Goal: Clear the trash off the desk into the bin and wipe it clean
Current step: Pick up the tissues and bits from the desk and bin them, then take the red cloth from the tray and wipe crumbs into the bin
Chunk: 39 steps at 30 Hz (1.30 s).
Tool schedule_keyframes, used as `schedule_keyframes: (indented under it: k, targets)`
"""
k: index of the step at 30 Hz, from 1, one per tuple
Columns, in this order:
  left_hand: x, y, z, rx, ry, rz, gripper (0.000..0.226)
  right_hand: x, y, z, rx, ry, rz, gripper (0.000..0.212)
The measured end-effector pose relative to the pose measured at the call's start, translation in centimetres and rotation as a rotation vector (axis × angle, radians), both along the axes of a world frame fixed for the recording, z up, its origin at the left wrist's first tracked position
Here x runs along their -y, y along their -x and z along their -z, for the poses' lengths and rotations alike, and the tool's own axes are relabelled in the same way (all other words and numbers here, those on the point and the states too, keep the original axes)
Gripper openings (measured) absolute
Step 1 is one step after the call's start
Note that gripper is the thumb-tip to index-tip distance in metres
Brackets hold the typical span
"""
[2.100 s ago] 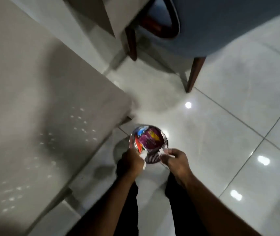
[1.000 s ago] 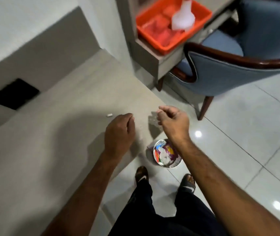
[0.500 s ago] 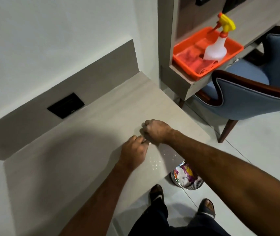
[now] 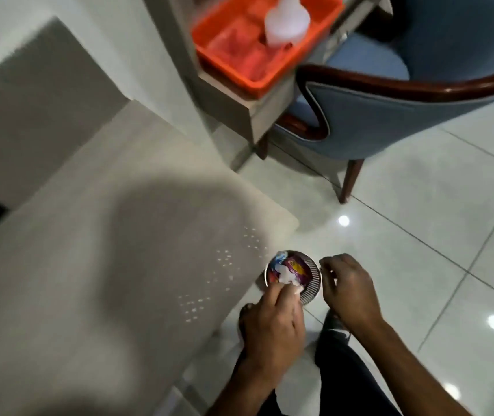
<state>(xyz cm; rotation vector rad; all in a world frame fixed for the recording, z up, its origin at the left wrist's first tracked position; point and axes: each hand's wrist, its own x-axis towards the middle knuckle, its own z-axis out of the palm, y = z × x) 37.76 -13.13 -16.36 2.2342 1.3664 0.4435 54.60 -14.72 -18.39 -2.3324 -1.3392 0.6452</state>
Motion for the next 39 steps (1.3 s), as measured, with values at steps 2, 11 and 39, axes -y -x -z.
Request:
schedule_keyframes:
  k: [2, 11, 39]
  targets:
    - [0.7, -1.0, 5.0, -0.07, 0.079, -0.03, 0.014, 1.5, 0.1, 4.8, -0.046, 0.158, -0.074, 0.015]
    - [-1.3, -3.0, 27.7, -0.393, 0.42, -0.319, 0.021, 0.7, 0.0, 23.8, -0.161, 0.437, 0.016, 0.018]
    - [-25.6, -8.4, -8.3, -0.131, -0.376, -0.361, 0.064, -15.0, -2.3, -7.4, -0.101, -0.55, 0.088, 0.02]
